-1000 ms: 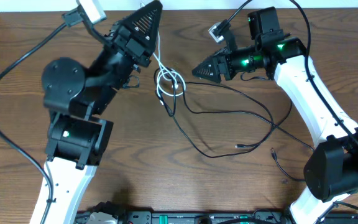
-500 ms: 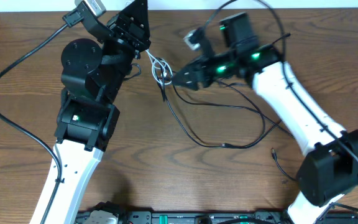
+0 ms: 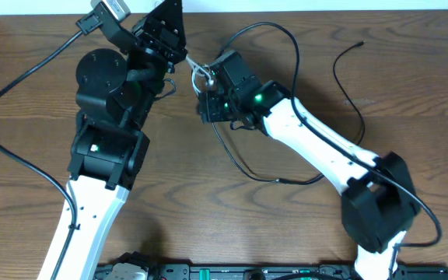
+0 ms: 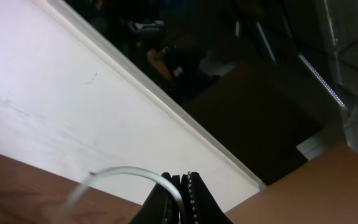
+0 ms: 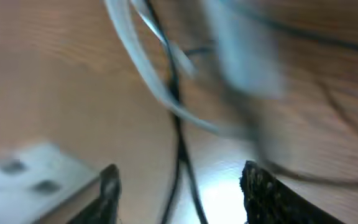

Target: Untangle cables

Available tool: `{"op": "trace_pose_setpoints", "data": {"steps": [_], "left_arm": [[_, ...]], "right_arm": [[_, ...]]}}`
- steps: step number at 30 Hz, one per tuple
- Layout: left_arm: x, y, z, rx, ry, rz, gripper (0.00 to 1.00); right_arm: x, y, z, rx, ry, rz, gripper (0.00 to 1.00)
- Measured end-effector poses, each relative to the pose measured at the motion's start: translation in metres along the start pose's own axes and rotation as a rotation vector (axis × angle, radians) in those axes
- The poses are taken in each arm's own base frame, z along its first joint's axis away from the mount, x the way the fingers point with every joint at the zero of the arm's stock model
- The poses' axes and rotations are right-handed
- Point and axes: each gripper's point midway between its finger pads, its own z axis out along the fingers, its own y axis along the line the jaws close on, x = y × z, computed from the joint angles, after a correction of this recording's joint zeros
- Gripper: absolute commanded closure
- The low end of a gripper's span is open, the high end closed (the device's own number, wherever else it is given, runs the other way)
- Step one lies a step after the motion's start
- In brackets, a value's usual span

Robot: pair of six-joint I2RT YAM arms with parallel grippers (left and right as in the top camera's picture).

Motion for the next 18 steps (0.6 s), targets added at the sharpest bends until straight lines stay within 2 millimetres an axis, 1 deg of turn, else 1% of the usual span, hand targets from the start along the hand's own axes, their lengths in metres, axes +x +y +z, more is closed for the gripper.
{"op": "trace_pose_setpoints", "data": {"steps": [2,3,4,7,8,11,16,18], "left_arm": [[-0.004,-0.004,-0.004,0.010,-0.010,0.002,0.93],[-0.007,-0.007,-0.007,0.017,-0.017,0.003,0.92],[-0.011,-0.010,-0.010,0.026,-0.030,0.006,0.93],[-0.027,-0.022,-0.023,0.058,-0.076,0.013,0.93],[-0.033,-0.026,-0.028,0.067,-0.092,0.016,0.93],[-0.049,-0.033,-0.042,0.086,-0.140,0.024,0.92],[-0.068,-0.038,-0.057,0.094,-0.194,0.035,0.93],[-0.073,-0.037,-0.061,0.090,-0.209,0.039,0.93]], "right_arm": [[-0.002,-0.017,0.004,0.049,0.001,0.035,0.70],[-0.004,-0.025,0.004,0.067,-0.001,0.052,0.77],[-0.007,-0.032,0.003,0.083,-0.007,0.071,0.82],[-0.015,-0.053,0.000,0.124,-0.018,0.116,0.90],[-0.016,-0.060,-0.002,0.139,-0.016,0.127,0.91],[-0.020,-0.071,-0.004,0.156,-0.018,0.142,0.89],[-0.019,-0.073,-0.002,0.151,-0.001,0.101,0.81],[-0.017,-0.075,0.000,0.149,0.013,0.081,0.80]]}}
